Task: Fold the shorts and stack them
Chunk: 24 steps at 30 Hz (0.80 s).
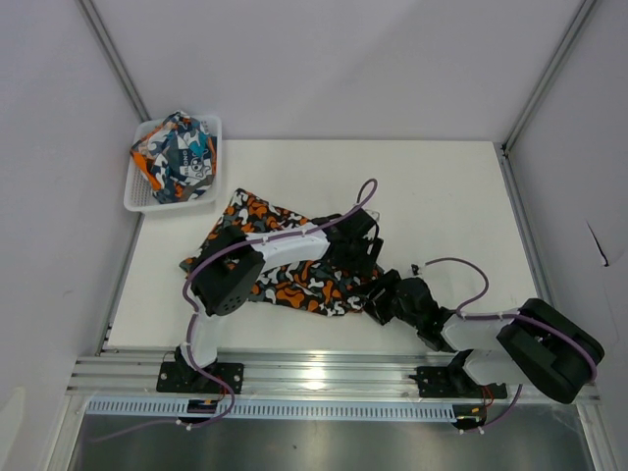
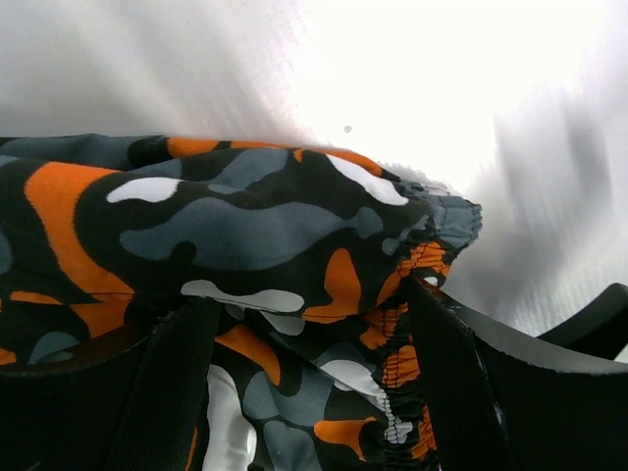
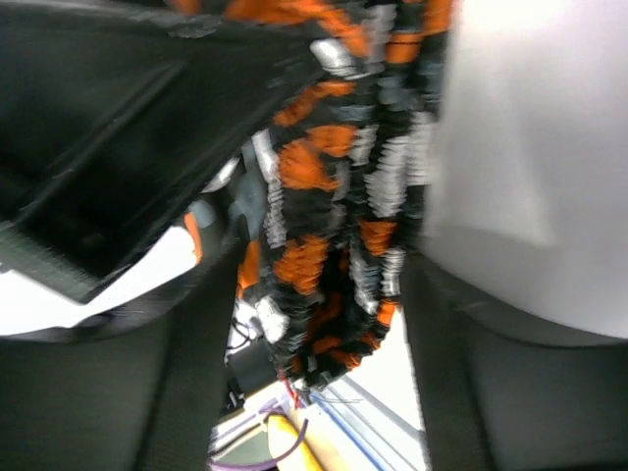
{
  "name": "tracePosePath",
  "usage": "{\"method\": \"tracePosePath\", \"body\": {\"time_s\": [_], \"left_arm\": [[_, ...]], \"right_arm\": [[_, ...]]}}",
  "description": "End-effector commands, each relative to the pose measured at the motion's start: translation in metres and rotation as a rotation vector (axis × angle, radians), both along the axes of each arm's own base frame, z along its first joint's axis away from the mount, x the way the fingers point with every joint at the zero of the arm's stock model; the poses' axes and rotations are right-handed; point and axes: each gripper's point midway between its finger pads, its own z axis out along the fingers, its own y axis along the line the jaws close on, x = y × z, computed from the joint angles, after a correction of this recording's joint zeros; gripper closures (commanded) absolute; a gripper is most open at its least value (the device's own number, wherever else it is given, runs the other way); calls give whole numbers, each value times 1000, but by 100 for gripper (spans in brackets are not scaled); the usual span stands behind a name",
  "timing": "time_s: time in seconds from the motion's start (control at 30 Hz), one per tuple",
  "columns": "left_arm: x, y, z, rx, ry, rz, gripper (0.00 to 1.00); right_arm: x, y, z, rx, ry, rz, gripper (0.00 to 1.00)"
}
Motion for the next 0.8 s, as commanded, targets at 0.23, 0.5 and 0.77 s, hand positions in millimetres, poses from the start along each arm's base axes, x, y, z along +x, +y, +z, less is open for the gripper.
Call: {"method": "tracePosePath", "body": {"time_s": [0.23,0.5,0.77], "left_arm": [[4,-21,47,-188,21,-26,21],[10,9,108,-166,-130,5,19],[-33,65,141,-172,-396,-28,15]], "right_arm": [[2,-18,-38,-136,56,-56,64],[2,-13,-36,-139,47,-27,99],[6,-20,-20,-223,108,-1,100]]}}
